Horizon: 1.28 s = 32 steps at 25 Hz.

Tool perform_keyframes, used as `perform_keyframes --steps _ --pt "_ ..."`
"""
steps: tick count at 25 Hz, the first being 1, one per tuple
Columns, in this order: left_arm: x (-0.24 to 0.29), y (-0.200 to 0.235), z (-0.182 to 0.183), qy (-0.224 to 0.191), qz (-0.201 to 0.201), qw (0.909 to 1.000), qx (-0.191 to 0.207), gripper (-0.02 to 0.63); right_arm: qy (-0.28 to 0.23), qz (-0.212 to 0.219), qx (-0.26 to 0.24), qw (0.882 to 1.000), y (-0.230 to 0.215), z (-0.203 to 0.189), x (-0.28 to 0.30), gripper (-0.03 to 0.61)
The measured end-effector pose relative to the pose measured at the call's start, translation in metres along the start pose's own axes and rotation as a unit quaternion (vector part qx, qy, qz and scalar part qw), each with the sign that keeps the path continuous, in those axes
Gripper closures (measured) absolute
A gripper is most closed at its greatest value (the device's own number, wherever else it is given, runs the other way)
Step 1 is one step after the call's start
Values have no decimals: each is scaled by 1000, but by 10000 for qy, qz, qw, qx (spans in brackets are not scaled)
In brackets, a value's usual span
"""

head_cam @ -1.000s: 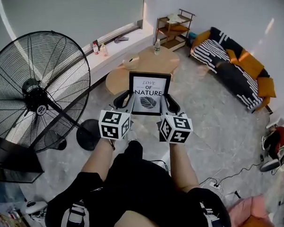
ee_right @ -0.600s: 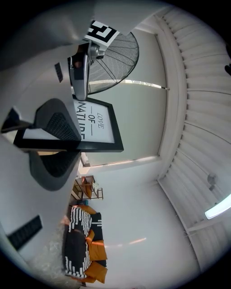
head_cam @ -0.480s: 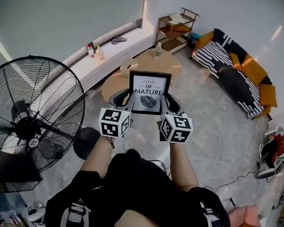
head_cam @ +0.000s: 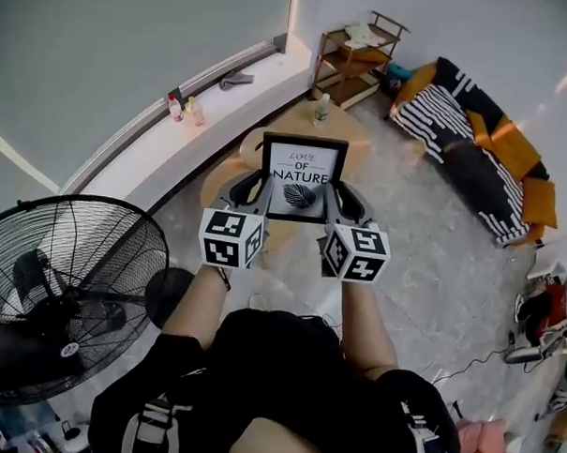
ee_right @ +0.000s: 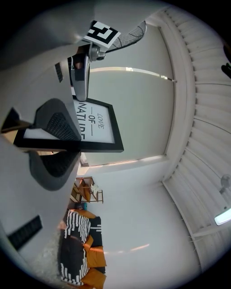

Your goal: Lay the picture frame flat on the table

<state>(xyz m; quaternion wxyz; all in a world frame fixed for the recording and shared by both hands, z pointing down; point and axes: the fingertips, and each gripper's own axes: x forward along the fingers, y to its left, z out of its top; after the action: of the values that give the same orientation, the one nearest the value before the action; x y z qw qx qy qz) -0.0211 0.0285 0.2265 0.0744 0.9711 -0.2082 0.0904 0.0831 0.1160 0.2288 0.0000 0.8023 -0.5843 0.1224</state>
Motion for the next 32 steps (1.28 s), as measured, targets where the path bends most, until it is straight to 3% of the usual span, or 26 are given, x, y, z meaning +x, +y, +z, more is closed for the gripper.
perform_keyframes --steps 5,13,24,32 --pt "32 17 -15 181 148 9996 -184 525 263 177 -5 9995 -15 -10 39 489" --pt "81 49 -19 249 1050 9929 -498 524 609 1206 -189 9907 -36 -8 118 489" --pt "103 101 -51 609 2049 9716 -1017 522 1329 2249 -320 9647 -20 -38 205 488" --pt "104 128 -127 1081 2548 9460 -1687 522 2142 2765 -509 9354 -4 -111 242 489"
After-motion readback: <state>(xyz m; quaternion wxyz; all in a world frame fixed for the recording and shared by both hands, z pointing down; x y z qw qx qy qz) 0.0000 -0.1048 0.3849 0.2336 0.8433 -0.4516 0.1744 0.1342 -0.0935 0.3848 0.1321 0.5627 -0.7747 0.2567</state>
